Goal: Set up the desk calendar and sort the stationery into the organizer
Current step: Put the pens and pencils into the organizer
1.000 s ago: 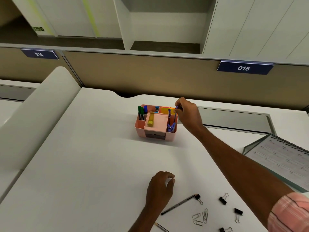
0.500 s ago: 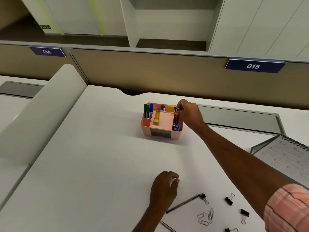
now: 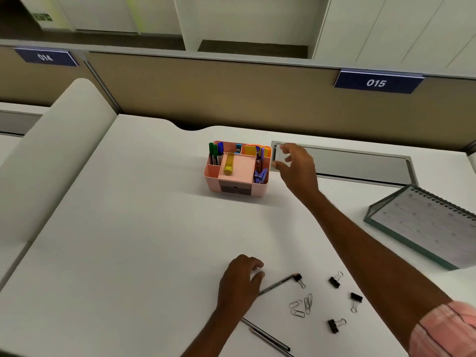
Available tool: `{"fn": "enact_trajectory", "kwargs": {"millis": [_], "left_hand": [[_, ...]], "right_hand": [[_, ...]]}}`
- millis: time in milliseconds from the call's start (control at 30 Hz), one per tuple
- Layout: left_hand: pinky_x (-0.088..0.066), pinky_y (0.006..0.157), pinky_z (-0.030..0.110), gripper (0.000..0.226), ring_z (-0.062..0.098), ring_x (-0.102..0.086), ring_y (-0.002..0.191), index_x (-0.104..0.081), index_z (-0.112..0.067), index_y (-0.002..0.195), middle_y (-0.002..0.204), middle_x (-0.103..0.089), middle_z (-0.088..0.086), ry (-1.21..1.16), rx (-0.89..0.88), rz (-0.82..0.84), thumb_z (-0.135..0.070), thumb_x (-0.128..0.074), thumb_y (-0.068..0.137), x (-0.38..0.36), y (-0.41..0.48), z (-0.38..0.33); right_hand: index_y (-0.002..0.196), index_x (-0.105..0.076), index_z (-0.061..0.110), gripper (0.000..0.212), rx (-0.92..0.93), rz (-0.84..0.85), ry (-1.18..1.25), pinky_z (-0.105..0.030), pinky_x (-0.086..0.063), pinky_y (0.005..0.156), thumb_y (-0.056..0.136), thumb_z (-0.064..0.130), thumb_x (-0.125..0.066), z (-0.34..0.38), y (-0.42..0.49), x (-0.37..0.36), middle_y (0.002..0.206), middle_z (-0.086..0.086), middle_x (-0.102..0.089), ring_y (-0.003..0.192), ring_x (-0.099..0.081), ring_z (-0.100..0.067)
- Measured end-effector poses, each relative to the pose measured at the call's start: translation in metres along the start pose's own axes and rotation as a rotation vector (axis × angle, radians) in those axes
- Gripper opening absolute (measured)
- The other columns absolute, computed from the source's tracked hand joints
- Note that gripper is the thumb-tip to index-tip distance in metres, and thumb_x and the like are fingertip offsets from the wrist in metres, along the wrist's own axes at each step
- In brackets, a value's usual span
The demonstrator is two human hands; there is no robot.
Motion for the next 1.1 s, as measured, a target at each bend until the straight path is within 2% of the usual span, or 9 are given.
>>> {"fn": "enact_trajectory", "kwargs": {"millis": [133, 267, 433, 567, 733, 833, 900, 1000, 1100], "left_hand": [[-0.05, 0.088, 0.024, 0.025, 0.002, -0.055, 0.105, -0.066, -0.036, 0.113, 0.108, -0.058, -0.018, 0.116, -0.039, 0.061, -0.045, -0.067, 0.09, -0.014, -0.026, -0.003], [-0.05, 0.087, 0.024, 0.032, 0.005, -0.056, 0.104, -0.066, -0.035, 0.115, 0.109, -0.059, -0.017, 0.221, -0.079, 0.081, -0.048, -0.071, 0.086, -0.025, -0.039, -0.004], [-0.053, 0.074, 0.022, 0.015, 0.007, -0.059, 0.095, -0.067, -0.032, 0.103, 0.102, -0.058, -0.015, 0.27, -0.108, 0.053, -0.042, -0.068, 0.091, -0.03, -0.04, -0.013], [-0.054, 0.069, 0.022, 0.009, 0.007, -0.06, 0.091, -0.067, -0.031, 0.096, 0.098, -0.058, -0.013, 0.267, -0.101, 0.029, -0.039, -0.063, 0.093, -0.029, -0.038, -0.015], [-0.05, 0.068, 0.016, 0.006, 0.005, -0.059, 0.087, -0.066, -0.033, 0.097, 0.097, -0.059, -0.017, 0.123, -0.029, -0.067, -0.038, -0.063, 0.094, -0.011, -0.035, -0.021], [-0.053, 0.066, 0.019, 0.004, 0.004, -0.06, 0.081, -0.065, -0.036, 0.097, 0.095, -0.059, -0.019, 0.021, -0.008, -0.126, -0.038, -0.065, 0.093, 0.003, -0.027, -0.028], [-0.053, 0.065, 0.02, 0.004, 0.005, -0.061, 0.079, -0.066, -0.035, 0.097, 0.093, -0.061, -0.02, -0.029, -0.009, -0.17, -0.036, -0.066, 0.092, 0.014, -0.019, -0.034], [-0.053, 0.065, 0.018, 0.006, 0.005, -0.062, 0.078, -0.067, -0.033, 0.097, 0.092, -0.063, -0.019, -0.086, -0.014, -0.249, -0.032, -0.069, 0.092, 0.034, -0.003, -0.042], [-0.054, 0.069, 0.018, 0.008, 0.003, -0.062, 0.08, -0.068, -0.03, 0.099, 0.092, -0.064, -0.02, -0.12, -0.013, -0.309, -0.029, -0.071, 0.091, 0.055, 0.015, -0.045]], "right_hand": [[0.125, -0.064, 0.018, 0.039, -0.082, -0.008, 0.092, -0.02, -0.048, 0.077, 0.089, 0.026, -0.078, -0.022, -0.061, 0.014, 0.122, 0.001, -0.066, 0.094, -0.064, -0.01], [0.116, -0.067, 0.022, 0.03, -0.122, 0.033, 0.098, -0.01, -0.044, 0.069, 0.088, 0.025, -0.078, -0.046, -0.132, 0.022, 0.111, 0.007, -0.069, 0.085, -0.065, -0.003], [0.106, -0.071, 0.024, 0.02, -0.274, 0.09, 0.157, -0.017, -0.051, 0.074, 0.088, 0.019, -0.078, -0.067, -0.207, 0.031, 0.103, 0.013, -0.07, 0.086, -0.066, 0.0], [0.106, -0.07, 0.03, 0.02, -0.358, 0.188, 0.149, -0.008, -0.044, 0.07, 0.088, 0.023, -0.078, -0.08, -0.237, 0.03, 0.104, 0.016, -0.068, 0.09, -0.063, 0.004], [0.11, -0.071, 0.029, 0.023, -0.408, 0.246, 0.197, -0.013, -0.05, 0.067, 0.088, 0.033, -0.078, -0.078, -0.24, 0.029, 0.102, 0.013, -0.069, 0.087, -0.066, -0.005], [0.096, -0.077, 0.024, 0.006, -0.485, 0.316, 0.368, -0.035, -0.063, 0.075, 0.091, 0.026, -0.076, -0.061, -0.229, 0.026, 0.084, 0.002, -0.077, 0.076, -0.073, -0.018], [0.088, -0.079, 0.018, 0.009, -0.481, 0.354, 0.465, -0.045, -0.064, 0.078, 0.092, 0.017, -0.072, -0.042, -0.215, 0.024, 0.081, -0.004, -0.078, 0.074, -0.075, -0.024], [0.087, -0.079, 0.015, 0.01, -0.416, 0.358, 0.506, -0.046, -0.065, 0.079, 0.093, 0.013, -0.071, -0.012, -0.19, 0.021, 0.08, -0.007, -0.077, 0.074, -0.076, -0.025], [0.096, -0.077, 0.016, 0.005, -0.325, 0.342, 0.538, -0.041, -0.066, 0.076, 0.093, 0.016, -0.073, 0.022, -0.163, 0.018, 0.084, -0.004, -0.078, 0.076, -0.076, -0.022]]}}
Point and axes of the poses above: each hand's wrist, its own y-axis towards the middle knuckle, its own x-axis out of the back of the hand, z = x × y, the point moved 5 cm from there along y, towards the middle knuckle
